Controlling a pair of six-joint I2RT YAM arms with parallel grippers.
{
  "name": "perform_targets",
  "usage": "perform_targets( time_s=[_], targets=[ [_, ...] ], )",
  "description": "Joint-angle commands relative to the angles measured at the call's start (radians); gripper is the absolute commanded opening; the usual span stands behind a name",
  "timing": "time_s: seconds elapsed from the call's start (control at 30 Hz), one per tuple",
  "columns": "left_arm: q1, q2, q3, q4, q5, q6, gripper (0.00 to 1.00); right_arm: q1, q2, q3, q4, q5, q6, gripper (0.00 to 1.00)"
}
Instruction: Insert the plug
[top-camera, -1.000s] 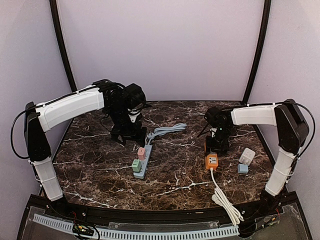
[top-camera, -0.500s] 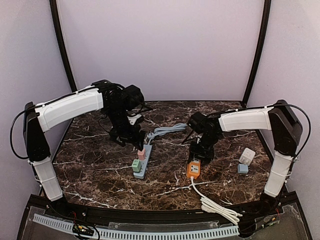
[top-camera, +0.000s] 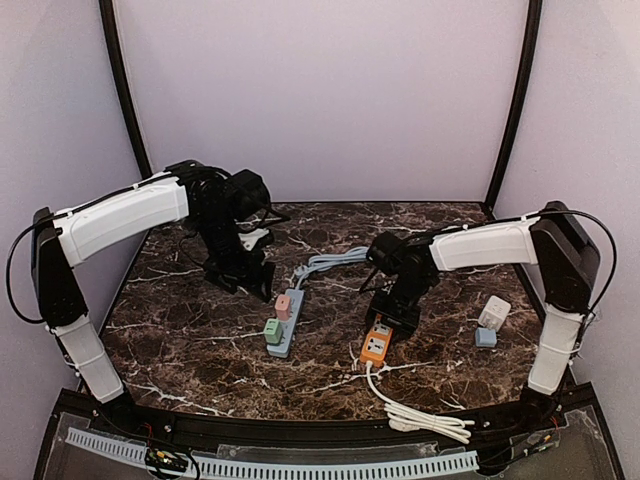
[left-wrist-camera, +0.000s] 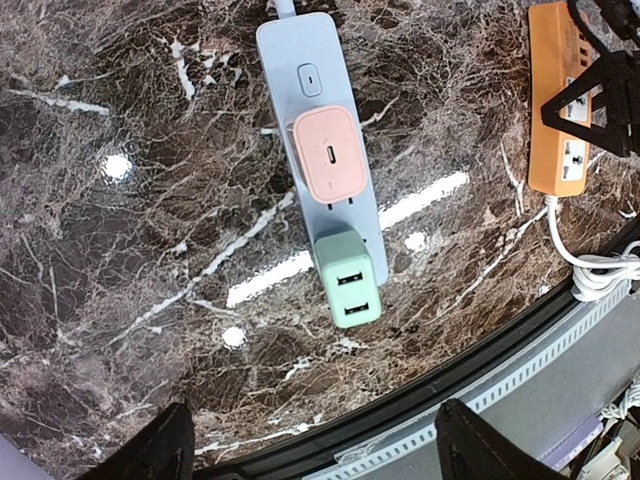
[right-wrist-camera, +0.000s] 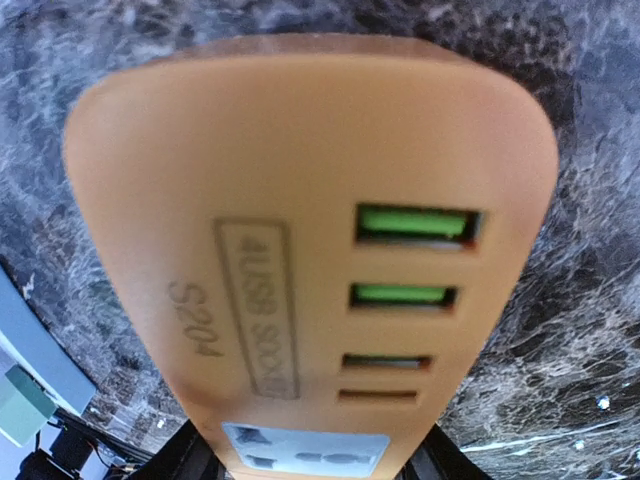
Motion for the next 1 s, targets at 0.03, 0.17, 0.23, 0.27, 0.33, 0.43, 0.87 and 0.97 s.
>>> perform_targets(
  time_s=[0.03,0.17,0.23,0.27,0.33,0.43,0.87,0.97],
  targets=[
    [0.004,-0.021,0.003,-0.016,0.01,0.01,0.83,0.013,0.082,0.042,-0.126,-0.008,-0.03,0.66],
    [0.004,-0.018,0.03,-0.016,-0.001,-0.003,0.83,0.0,0.069,0.08,-0.161,0.01,-0.081,0.8],
    [0.004,-0.019,0.038,-0.014,-0.005,-0.011,0.83,-0.008,0.055,0.093,-0.177,0.022,-0.106,0.85],
    [0.004,-0.02,0.04,-0.013,-0.008,-0.014,0.83,-0.015,0.047,0.102,-0.188,0.028,-0.118,0.87],
    [0.005,-0.021,0.048,-0.01,-0.01,-0.022,0.83,-0.028,0.028,0.12,-0.216,0.044,-0.144,0.92],
    [0.004,-0.021,0.061,-0.003,-0.012,-0.031,0.84,-0.046,-0.007,0.147,-0.261,0.067,-0.177,0.98],
    [0.003,0.015,0.13,0.069,0.006,-0.019,0.84,-0.231,-0.244,0.063,-0.375,0.204,-0.226,0.99],
    [0.002,0.029,0.145,0.08,0.011,-0.02,0.84,-0.293,-0.272,0.04,-0.427,0.25,-0.226,0.99]
  ],
)
